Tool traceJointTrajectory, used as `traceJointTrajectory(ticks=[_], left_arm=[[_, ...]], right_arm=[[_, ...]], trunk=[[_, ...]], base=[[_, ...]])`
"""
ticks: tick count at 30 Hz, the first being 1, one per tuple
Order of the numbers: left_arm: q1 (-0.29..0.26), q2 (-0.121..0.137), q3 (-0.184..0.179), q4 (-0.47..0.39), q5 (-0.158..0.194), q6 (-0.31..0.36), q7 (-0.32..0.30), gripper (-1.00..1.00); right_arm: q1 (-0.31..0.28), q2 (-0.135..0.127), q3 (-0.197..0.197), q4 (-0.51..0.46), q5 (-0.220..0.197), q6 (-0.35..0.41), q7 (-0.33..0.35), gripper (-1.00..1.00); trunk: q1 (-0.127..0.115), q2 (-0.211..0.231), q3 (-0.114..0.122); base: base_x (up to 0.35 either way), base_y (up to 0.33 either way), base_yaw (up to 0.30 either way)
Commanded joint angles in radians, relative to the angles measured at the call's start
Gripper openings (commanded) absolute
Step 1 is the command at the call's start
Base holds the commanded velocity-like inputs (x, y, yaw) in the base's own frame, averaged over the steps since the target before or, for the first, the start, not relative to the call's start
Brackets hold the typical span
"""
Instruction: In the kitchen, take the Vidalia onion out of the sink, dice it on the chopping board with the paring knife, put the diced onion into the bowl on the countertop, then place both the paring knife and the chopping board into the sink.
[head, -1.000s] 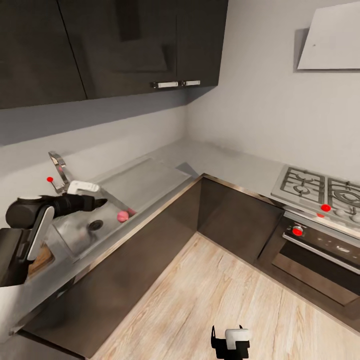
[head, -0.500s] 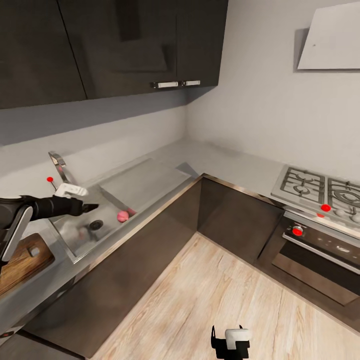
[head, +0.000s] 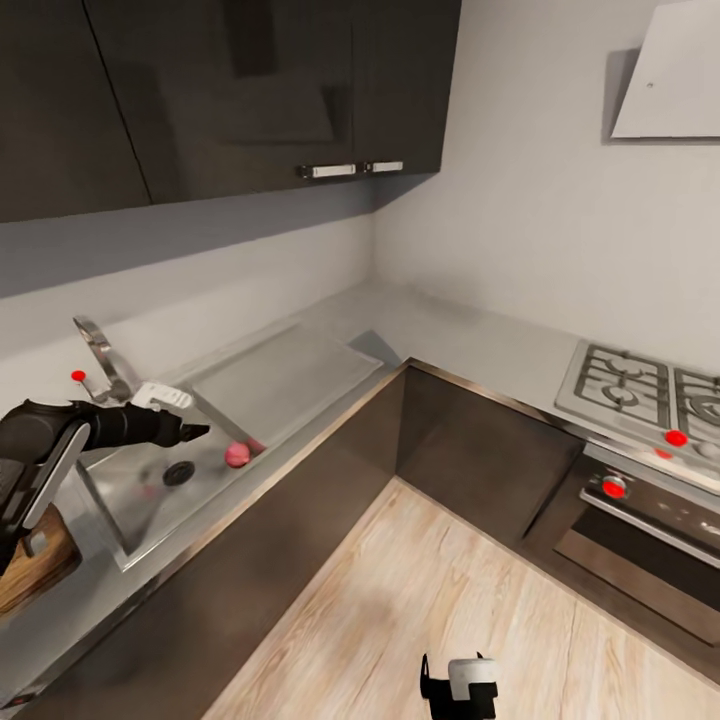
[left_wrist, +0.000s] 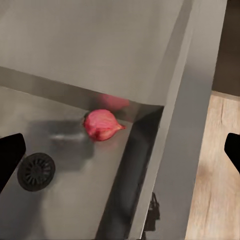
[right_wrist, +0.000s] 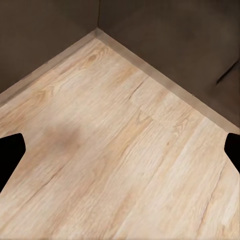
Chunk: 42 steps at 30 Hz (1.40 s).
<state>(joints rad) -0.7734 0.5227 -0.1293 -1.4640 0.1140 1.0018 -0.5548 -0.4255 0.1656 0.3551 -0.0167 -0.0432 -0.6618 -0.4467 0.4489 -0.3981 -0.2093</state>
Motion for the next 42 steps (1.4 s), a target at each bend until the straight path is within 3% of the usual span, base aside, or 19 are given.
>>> traceJointTrajectory(ticks=[1, 17, 27, 42], left_arm=[[-0.001, 0.001, -0.002, 0.001, 0.01, 0.008, 0.006, 1.0], [-0.001, 0.001, -0.004, 0.083, 0.01, 0.006, 0.004, 1.0], [-0.001, 0.0, -0.057, 0.125, 0.01, 0.005, 0.003, 1.0], [-0.001, 0.0, -0.068, 0.133, 0.01, -0.017, 0.003, 1.0]], right_arm=[[-0.001, 0.001, 0.009, 0.001, -0.004, -0.001, -0.006, 1.0], [-0.001, 0.002, 0.009, 0.001, -0.004, 0.005, -0.006, 1.0], [-0.001, 0.001, 0.009, 0.001, -0.004, 0.005, -0.006, 1.0], [-0.001, 0.002, 0.009, 0.001, -0.004, 0.005, -0.006, 1.0]], trunk=[[0.001, -0.002, -0.003], [0.001, -0.002, -0.025], [0.001, -0.002, -0.04], [0.001, -0.002, -0.06]], base=[[0.297, 0.0, 0.0], [0.12, 0.0, 0.0], [0.001, 0.0, 0.0], [0.059, 0.0, 0.0]])
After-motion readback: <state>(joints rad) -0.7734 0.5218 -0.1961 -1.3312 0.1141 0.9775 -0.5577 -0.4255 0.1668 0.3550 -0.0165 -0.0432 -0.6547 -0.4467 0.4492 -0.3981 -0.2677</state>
